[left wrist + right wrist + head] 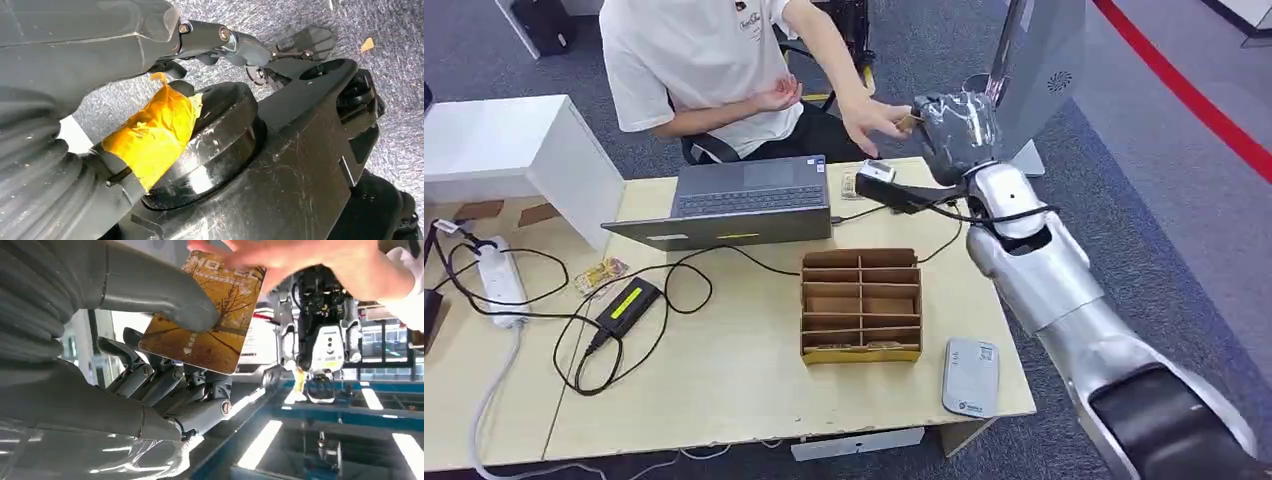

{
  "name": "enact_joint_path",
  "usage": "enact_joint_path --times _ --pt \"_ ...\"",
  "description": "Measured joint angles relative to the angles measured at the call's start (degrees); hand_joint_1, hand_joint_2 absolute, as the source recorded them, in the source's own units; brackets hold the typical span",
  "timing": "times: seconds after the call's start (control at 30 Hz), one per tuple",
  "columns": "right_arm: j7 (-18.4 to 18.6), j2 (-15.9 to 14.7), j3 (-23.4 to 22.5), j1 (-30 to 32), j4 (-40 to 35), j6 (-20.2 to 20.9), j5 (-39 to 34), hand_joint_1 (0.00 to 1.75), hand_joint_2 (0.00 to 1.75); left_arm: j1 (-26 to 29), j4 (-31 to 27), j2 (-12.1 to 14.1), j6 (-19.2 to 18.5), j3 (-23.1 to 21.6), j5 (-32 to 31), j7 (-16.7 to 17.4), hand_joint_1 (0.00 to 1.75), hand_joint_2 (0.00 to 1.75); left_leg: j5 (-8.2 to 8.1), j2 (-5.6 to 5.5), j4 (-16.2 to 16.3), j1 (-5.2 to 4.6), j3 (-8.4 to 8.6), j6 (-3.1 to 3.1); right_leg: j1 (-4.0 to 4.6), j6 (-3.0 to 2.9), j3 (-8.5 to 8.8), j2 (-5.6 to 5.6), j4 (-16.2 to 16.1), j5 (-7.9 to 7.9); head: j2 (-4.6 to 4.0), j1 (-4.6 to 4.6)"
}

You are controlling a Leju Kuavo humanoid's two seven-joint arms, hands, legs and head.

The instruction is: Pass the card to the sensor for recognition and then transmit it.

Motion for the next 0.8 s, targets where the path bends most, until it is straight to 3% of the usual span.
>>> enact_joint_path --times 0.13,0.17,0.3,0.8 --pt "-0.4 1.6 1.4 -2.6 5.0 -0.9 -0.5 1.75 1.75 -0.2 0.0 -1.9 4.7 0.0 -0.2 2.0 0.00 1.75 0.00 -0.04 0.0 -0.04 -0.01 0.00 -0.04 0.01 0.02 -0.04 0.0 0.00 0.00 -0.02" --pt "-0.7 1.9 1.6 -3.0 6.0 -1.1 -0.7 0.00 1.75 -0.4 0.0 -2.2 5.2 0.0 -0.2 2.3 0.00 1.75 0.00 -0.04 0.0 -0.05 -0.01 0.01 -0.04 0.02 0.03 -0.04 0.0 0.00 0.00 0.04" --pt "-1.2 2.7 2.1 -3.4 8.3 -1.6 -1.1 0.00 1.75 -0.6 0.0 -3.6 5.2 0.0 -0.6 2.1 0.00 1.75 0.00 -0.02 0.0 -0.07 -0.01 0.04 -0.04 0.03 0.05 -0.03 -0.1 0.02 0.00 0.07" --pt "-1.6 1.9 3.1 -3.3 9.2 -1.4 -0.9 0.00 1.75 -0.8 0.0 -3.8 5.2 0.0 -1.2 2.7 0.00 1.75 0.00 0.00 0.0 -0.07 0.01 0.04 -0.04 0.02 0.01 -0.01 -0.1 0.01 0.00 0.00"
